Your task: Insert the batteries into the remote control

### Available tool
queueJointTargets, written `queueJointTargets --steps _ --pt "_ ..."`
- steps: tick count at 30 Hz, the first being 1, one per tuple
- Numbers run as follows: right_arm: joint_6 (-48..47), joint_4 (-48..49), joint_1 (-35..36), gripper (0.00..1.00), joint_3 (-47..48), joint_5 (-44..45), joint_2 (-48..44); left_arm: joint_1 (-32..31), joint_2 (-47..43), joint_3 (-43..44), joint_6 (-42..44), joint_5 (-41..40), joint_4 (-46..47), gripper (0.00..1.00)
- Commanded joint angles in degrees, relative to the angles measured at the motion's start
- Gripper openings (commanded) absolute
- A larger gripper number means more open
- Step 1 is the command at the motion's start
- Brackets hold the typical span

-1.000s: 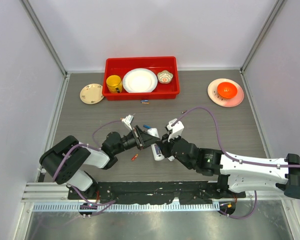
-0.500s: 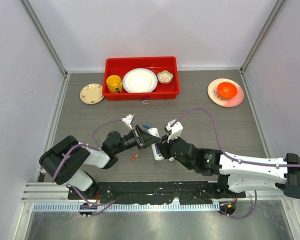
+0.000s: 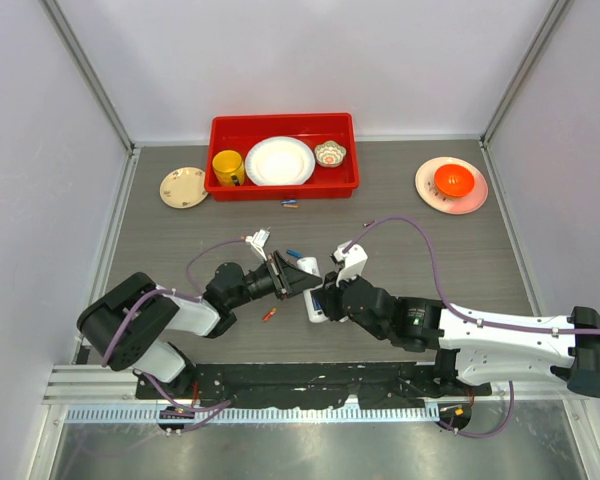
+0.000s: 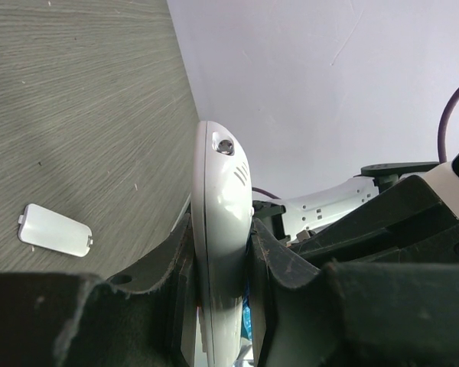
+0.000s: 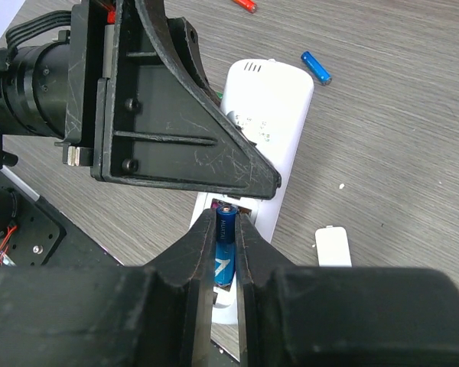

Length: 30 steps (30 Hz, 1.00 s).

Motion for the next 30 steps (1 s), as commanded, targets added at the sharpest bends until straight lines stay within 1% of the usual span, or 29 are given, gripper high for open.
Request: queueJointTargets --steps 1,2,3,7,14,17,30 --pt "3.14 -2.86 0.51 0.1 -0.56 -2.17 -0.54 -0.19 -2.74 2.86 -0.11 -1.47 17.48 0.01" --pt "3.23 -2.95 0.51 0.12 -0.56 -1.73 -0.71 -0.1 -2.74 2.78 -0.03 -1.47 17.48 0.0" --pt "3.32 -2.95 0.51 0.15 -0.47 -1.29 -1.15 -0.19 -2.83 2.69 0.06 -1.47 17.48 0.0" --pt "3.76 -3.48 0.51 0.2 -0.03 0.12 -1.86 -0.19 -2.92 2.42 0.41 -1.12 17.48 0.0" --pt "4.46 -3.83 0.51 0.26 0.58 1.52 -2.03 -0.54 -2.3 2.6 0.68 -0.59 17.48 0.0" --pt "4.73 -4.09 0.51 0.31 0.94 2.31 -2.21 -0.72 -2.04 2.6 0.68 -0.5 17.48 0.0" --pt "4.55 -6.38 0.51 0.39 2.96 4.95 -3.79 -1.07 -1.42 2.69 0.77 -0.33 17.48 0.0"
